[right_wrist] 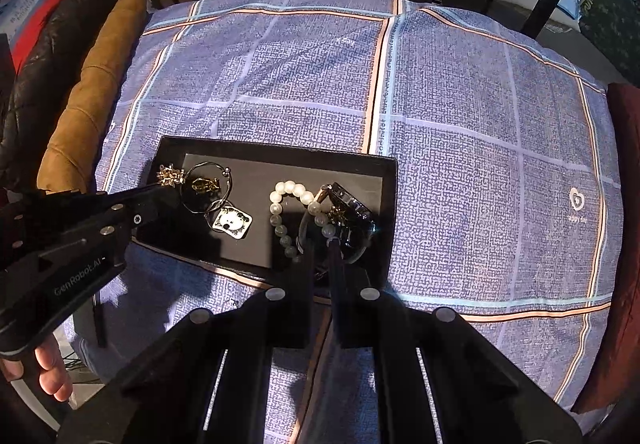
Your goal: Organize jewelry
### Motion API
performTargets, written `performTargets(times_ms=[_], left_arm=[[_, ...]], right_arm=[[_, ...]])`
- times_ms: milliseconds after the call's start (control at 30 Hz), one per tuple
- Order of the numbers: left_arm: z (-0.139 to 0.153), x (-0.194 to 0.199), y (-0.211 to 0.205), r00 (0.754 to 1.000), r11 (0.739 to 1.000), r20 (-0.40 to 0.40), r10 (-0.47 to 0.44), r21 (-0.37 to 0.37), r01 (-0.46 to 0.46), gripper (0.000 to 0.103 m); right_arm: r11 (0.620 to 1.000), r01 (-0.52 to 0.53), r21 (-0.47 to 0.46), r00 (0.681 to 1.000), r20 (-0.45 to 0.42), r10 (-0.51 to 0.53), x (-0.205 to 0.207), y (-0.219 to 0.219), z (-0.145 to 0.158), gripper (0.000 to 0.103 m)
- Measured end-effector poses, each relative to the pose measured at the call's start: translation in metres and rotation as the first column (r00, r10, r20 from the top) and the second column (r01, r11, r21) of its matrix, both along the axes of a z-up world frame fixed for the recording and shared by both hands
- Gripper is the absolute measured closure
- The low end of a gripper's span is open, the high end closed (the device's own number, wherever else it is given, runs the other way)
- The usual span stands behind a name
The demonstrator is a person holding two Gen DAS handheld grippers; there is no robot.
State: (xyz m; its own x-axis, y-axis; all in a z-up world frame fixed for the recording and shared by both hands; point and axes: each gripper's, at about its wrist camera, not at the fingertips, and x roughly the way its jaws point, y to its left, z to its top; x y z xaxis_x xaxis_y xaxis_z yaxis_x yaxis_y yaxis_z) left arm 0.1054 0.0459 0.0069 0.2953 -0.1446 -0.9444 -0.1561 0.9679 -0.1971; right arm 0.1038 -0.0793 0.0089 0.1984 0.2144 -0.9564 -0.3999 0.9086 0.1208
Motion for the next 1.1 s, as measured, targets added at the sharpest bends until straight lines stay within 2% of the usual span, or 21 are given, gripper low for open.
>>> performTargets(times_ms=[33,100,200,333,467,633,833,1100], left_arm=[[0.001,0.000,0.001,1.000,1.000,-0.004,0.002,0.002,-0.002,0.065],[0.006,-0.005,0.000,1.000,0.999,0.004,0.006,0.033,-0.006,0.041],[0.011,-0.021,-0.001,1.000,1.000,0.023,-0.008,0.018,0.007,0.039],[0.002,-0.055,-0.006,0.999,0.998,0.002,-0.034,0.046,0.034,0.034],[-0.029,-0.095,-0.006,0.995,0.997,-0.093,-0.028,0.063,0.033,0.033],[-0.049,-0.118,0.000,0.988,0.995,-0.156,-0.021,0.090,0.036,0.033],[-0.048,-0.116,0.010,0.989,0.993,-0.145,-0.006,0.118,0.023,0.033],[-0.047,-0.111,0.025,0.989,0.992,-0.148,0.021,0.123,-0.002,0.033]], right_arm=[[1.000,0.005,0.001,1.000,-0.004,-0.005,-0.001,-0.002,0.000,0.095],[1.000,0.016,0.012,1.000,-0.007,-0.015,-0.005,-0.006,0.001,0.095],[0.999,0.022,0.029,1.000,-0.019,-0.021,-0.023,-0.014,-0.003,0.094],[1.000,0.016,0.015,0.997,-0.077,-0.015,-0.054,-0.021,-0.025,0.091],[1.000,-0.015,-0.007,0.990,-0.141,0.014,-0.084,-0.021,-0.050,0.061],[0.997,-0.072,0.010,0.990,-0.120,0.072,-0.089,0.000,-0.049,0.061],[0.992,-0.123,0.037,0.987,-0.104,0.126,-0.073,0.040,-0.046,0.061],[0.985,-0.171,-0.002,0.980,-0.108,0.170,-0.064,0.069,-0.059,0.061]])
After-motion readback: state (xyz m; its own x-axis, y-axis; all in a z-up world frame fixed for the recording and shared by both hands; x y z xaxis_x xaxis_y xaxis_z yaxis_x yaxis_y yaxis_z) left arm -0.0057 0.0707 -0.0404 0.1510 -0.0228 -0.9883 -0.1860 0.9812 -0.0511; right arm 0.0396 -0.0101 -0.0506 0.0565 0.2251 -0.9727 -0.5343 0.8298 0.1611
